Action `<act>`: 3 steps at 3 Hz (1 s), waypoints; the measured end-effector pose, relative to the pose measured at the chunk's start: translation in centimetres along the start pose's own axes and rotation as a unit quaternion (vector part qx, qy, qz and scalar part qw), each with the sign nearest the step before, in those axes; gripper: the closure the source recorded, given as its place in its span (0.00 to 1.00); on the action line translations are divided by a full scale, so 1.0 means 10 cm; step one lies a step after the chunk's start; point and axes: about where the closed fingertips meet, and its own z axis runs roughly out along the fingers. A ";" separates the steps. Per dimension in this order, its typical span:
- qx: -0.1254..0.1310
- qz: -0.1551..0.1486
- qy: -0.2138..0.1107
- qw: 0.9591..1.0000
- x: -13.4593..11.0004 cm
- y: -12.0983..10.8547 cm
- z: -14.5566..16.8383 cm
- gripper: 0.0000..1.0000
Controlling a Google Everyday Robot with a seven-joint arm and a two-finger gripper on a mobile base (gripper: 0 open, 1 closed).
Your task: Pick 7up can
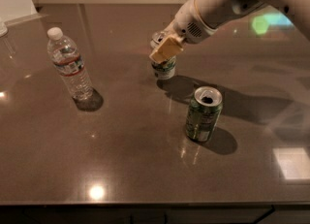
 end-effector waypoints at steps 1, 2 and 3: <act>-0.007 -0.021 -0.017 1.000 -0.25 0.11 -0.23 1.00; -0.024 -0.038 -0.004 0.999 -0.64 0.15 -0.53 1.00; -0.024 -0.038 -0.004 0.999 -0.64 0.15 -0.53 1.00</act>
Offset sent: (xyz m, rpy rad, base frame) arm -0.0225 0.0177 0.0975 -0.0092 -0.0178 0.0887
